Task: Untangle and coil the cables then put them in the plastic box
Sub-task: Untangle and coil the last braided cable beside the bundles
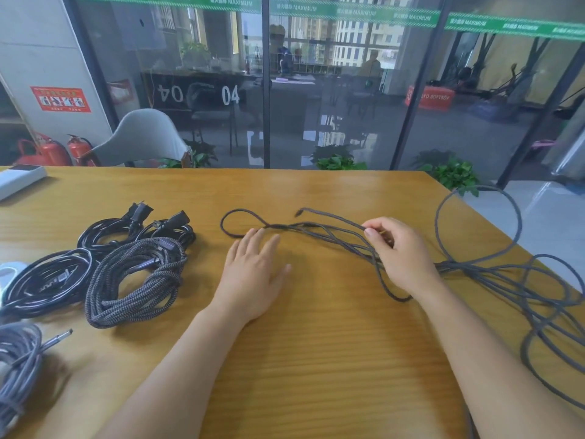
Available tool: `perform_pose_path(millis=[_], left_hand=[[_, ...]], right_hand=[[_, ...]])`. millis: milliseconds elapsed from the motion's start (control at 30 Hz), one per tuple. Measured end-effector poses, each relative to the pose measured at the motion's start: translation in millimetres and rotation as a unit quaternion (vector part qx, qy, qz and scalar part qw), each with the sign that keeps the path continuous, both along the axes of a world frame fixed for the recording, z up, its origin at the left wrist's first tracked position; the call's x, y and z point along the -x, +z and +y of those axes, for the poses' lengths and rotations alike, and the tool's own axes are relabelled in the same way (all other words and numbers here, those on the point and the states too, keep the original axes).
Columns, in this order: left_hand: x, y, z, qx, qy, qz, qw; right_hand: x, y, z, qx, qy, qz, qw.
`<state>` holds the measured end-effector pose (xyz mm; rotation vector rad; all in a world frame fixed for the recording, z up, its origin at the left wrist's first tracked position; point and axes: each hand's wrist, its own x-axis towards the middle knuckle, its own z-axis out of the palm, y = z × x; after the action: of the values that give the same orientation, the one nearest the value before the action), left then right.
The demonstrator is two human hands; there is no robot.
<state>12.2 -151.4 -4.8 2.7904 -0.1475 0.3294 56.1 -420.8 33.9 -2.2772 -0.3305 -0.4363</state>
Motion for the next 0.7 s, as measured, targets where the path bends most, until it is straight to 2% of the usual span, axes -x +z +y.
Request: perform_pose_path(millis=[67,100,167,267,333,467,567,633,667,700], left_hand=[[5,13,-7,0.116,-0.005,-0.031,0.993],[9,20,-14,0.217,-0.017,-0.006,0.976],[13,25,-29,0.404,-0.046,0.073,0.910],[13,23,-35,0.533,-0.040,0.040,0.844],[10,26,-27,0.625,-0.015,0.000,0.780],[4,40,10,0.738,0.029,-0.050,0.672],[2,48,36,0.815,0.056,-0.048,0.574],[1,53,52,0.856,0.061,-0.059,0.510],[0,55,59,0.861,0.063,-0.062,0.501],[1,58,62,0.854,0.062,-0.061,0.513]], right_hand=[[7,0,14,-0.028,0.042,-0.008,0.999],[10,-2,23,-0.030,0.063,-0.010,0.998],[16,-7,43,-0.024,0.115,0.000,0.993],[29,-13,70,-0.014,0.204,0.041,0.978],[31,-15,73,0.037,0.230,0.037,0.972],[25,-13,56,0.186,0.190,0.048,0.963],[25,-12,46,0.225,0.211,0.118,0.944],[26,-8,44,0.234,0.207,0.133,0.941],[26,-7,43,0.242,0.196,0.131,0.941],[27,-6,43,0.258,0.183,0.123,0.941]])
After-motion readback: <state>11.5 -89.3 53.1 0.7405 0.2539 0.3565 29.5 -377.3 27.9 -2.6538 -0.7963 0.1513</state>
